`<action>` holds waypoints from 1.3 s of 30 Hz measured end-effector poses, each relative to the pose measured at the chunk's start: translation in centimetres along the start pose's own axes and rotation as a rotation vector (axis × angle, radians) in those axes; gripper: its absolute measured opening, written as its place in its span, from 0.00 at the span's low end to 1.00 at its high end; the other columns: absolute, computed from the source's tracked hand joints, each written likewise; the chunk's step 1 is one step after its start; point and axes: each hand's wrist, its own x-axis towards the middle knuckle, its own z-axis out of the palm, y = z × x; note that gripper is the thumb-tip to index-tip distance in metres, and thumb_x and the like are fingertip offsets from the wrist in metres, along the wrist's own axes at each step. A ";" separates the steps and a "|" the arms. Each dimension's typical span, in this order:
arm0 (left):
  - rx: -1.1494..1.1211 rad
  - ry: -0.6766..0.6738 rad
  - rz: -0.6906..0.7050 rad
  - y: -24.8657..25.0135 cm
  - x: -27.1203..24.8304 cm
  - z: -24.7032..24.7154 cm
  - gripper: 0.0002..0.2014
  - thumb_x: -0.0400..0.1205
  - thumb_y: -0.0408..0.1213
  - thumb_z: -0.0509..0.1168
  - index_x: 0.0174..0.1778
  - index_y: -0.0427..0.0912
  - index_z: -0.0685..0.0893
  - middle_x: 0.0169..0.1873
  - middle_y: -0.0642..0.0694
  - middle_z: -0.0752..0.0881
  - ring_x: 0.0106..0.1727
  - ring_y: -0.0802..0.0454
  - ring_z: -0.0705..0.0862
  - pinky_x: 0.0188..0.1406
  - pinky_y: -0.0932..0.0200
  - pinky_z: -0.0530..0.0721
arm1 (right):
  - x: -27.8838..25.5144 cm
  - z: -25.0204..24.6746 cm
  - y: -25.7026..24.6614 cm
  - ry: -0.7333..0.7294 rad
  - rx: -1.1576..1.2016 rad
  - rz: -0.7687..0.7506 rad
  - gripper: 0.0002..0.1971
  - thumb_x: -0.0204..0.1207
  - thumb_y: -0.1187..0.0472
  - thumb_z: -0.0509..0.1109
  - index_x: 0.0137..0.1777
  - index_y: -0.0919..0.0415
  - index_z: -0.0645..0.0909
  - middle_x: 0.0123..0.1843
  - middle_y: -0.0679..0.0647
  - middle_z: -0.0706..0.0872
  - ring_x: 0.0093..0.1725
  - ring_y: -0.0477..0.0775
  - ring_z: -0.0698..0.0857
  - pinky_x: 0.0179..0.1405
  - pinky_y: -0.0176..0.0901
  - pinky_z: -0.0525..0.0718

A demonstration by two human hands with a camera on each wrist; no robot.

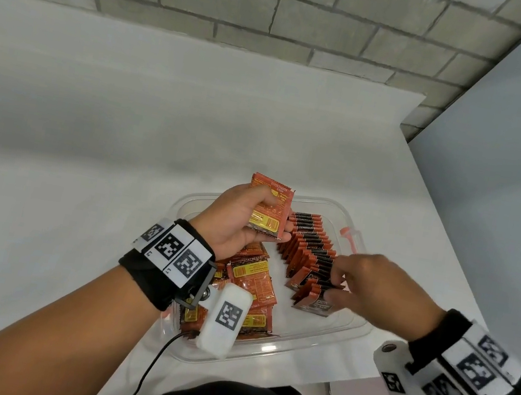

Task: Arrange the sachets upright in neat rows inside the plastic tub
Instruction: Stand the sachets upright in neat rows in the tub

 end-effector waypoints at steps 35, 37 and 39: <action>-0.011 -0.042 0.091 0.0 -0.2 0.1 0.10 0.79 0.22 0.63 0.53 0.35 0.82 0.50 0.35 0.88 0.50 0.42 0.88 0.51 0.46 0.87 | 3.6 -2.4 -4.0 0.325 0.843 0.066 0.15 0.73 0.62 0.76 0.56 0.48 0.78 0.35 0.51 0.90 0.35 0.48 0.89 0.43 0.42 0.85; 0.029 -0.088 0.084 0.1 -0.3 0.0 0.10 0.78 0.28 0.66 0.55 0.36 0.83 0.51 0.34 0.87 0.51 0.40 0.88 0.52 0.44 0.87 | 3.8 -2.7 -4.0 0.404 0.789 0.036 0.15 0.77 0.65 0.70 0.57 0.45 0.80 0.38 0.49 0.88 0.38 0.51 0.87 0.40 0.39 0.83; 0.071 -0.106 0.075 0.1 -0.3 0.1 0.11 0.78 0.29 0.66 0.56 0.39 0.83 0.51 0.37 0.88 0.51 0.42 0.88 0.50 0.45 0.87 | 4.0 -3.1 -4.1 0.423 0.720 0.007 0.17 0.80 0.67 0.63 0.59 0.44 0.82 0.48 0.49 0.84 0.46 0.47 0.84 0.41 0.30 0.80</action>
